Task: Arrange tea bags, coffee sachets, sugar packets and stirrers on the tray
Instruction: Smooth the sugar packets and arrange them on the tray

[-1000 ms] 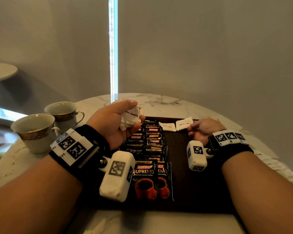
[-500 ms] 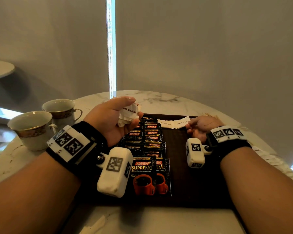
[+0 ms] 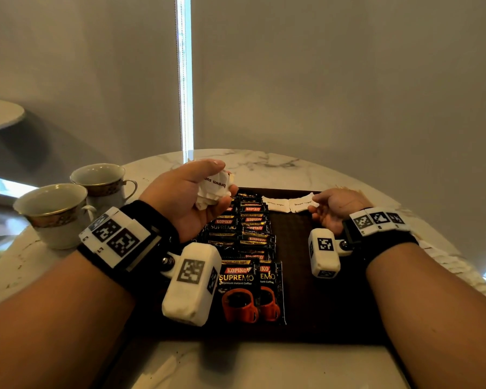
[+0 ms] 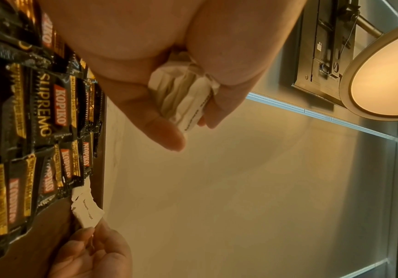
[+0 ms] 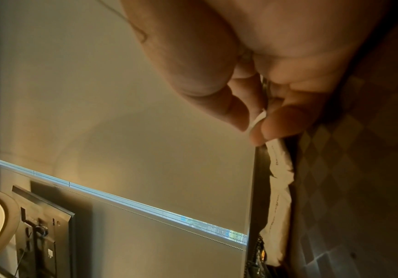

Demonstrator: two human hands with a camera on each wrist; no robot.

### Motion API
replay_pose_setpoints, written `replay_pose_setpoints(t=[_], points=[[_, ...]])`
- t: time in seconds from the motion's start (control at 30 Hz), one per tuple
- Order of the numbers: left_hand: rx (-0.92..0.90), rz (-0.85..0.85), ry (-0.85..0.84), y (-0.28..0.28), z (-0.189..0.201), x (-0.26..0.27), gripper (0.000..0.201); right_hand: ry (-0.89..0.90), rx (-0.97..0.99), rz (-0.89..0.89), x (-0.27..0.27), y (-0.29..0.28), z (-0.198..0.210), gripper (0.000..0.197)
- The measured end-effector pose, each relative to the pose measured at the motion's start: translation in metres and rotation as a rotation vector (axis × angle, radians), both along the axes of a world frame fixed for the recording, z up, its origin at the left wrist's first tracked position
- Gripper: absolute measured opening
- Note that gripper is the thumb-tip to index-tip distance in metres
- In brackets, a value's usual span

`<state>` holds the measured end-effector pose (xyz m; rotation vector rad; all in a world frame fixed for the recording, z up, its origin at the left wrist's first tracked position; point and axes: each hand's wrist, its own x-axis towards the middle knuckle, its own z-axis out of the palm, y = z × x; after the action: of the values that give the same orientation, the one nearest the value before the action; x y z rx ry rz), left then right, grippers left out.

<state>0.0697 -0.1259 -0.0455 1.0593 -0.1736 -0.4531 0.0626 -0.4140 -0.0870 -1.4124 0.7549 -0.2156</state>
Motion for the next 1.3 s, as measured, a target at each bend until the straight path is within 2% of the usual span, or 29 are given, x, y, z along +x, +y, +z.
replay_pose_setpoints(t=[0.23,0.33,0.5,0.67,0.93,1.1,1.3], points=[[-0.005,-0.014,0.000,0.000,0.000,0.000,0.011,-0.085,0.064,-0.085,0.002,-0.002,0.003,0.009],[-0.019,-0.004,-0.004,0.000,0.000,0.001,0.013,-0.097,0.063,-0.020,0.002,0.007,0.005,0.009],[-0.020,-0.003,0.006,0.001,0.000,0.003,0.018,0.004,0.042,0.158,-0.001,0.020,0.008,0.024],[-0.009,-0.006,0.004,0.001,0.000,0.002,0.015,0.039,-0.008,0.167,0.000,0.017,0.006,0.032],[-0.007,-0.008,0.000,0.001,0.000,0.001,0.014,0.042,-0.048,0.195,-0.002,0.021,0.008,0.027],[-0.004,0.006,-0.003,0.001,0.001,0.000,0.014,-0.019,-0.028,0.179,-0.002,0.023,0.008,0.022],[-0.011,-0.011,0.002,0.001,0.002,0.001,0.012,0.064,-0.009,0.287,-0.004,0.028,0.009,0.027]])
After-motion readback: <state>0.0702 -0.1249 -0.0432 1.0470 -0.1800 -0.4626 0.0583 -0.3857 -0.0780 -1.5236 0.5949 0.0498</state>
